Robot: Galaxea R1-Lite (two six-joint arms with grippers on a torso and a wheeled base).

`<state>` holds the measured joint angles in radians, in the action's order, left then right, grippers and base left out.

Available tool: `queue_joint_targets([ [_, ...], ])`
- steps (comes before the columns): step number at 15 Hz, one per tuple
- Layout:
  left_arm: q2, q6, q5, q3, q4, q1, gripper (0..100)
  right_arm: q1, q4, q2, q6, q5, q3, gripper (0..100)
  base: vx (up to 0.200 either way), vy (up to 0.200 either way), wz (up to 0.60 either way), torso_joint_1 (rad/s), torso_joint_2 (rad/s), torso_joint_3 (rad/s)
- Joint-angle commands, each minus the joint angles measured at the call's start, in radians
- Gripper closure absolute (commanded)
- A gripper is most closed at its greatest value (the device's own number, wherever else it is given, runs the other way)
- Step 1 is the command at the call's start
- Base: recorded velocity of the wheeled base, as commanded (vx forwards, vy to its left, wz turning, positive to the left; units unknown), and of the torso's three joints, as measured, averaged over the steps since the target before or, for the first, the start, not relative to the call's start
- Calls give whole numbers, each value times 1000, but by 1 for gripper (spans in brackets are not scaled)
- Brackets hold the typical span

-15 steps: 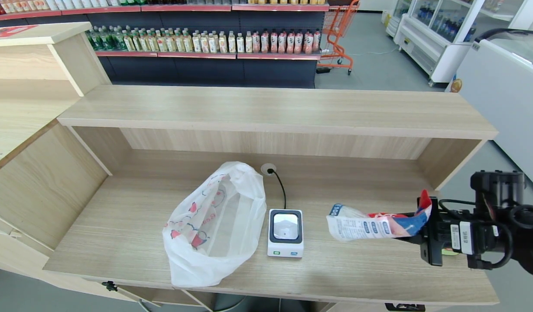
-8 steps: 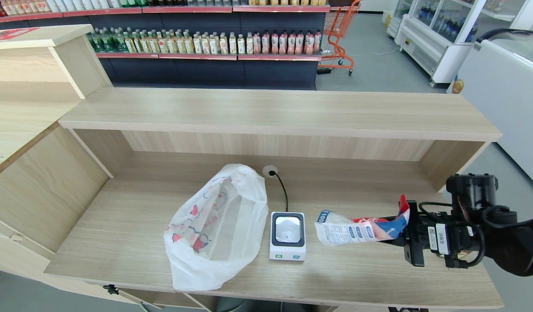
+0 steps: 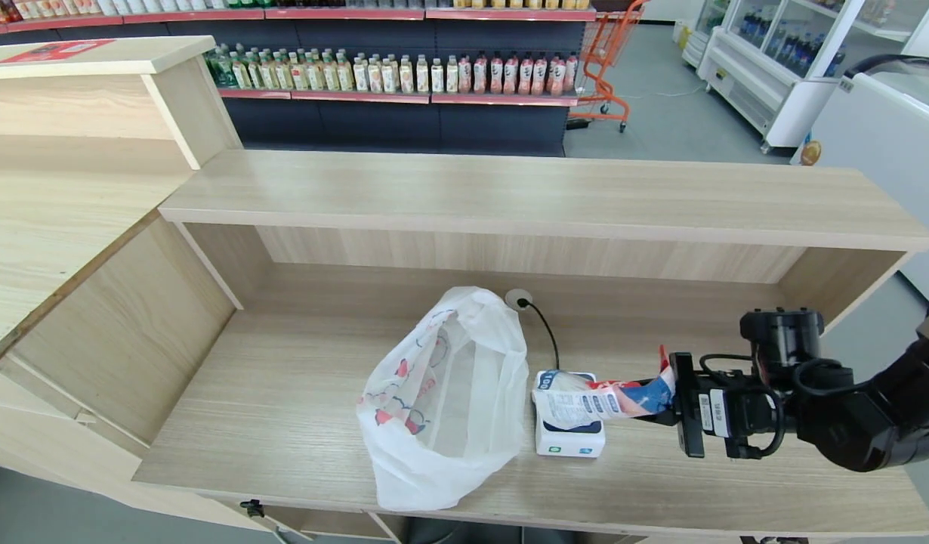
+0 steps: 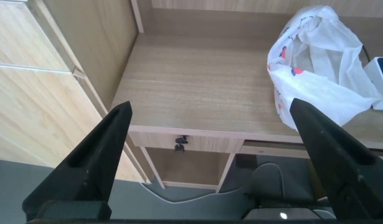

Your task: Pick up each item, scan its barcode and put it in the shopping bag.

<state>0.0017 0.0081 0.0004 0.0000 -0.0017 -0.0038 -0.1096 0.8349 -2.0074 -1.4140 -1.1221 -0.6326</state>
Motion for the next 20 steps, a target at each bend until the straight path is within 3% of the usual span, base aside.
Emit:
queue_joint_targets([
  [1,0,0,0,0,0,1,0,-1,10,-56,0,10,-22,100,0,0,0,0,0,0],
  [9,0,0,0,0,0,1,0,-18,23,-162,0,16,-167,100,0,0,0,0,0,0],
  [13,0,0,0,0,0,1,0,-30,21,-203,3,70,-230,100,0,0,0,0,0,0],
  [20,0,0,0,0,0,1,0,-41,24,-234,-2,99,-240,100,0,0,0,0,0,0],
])
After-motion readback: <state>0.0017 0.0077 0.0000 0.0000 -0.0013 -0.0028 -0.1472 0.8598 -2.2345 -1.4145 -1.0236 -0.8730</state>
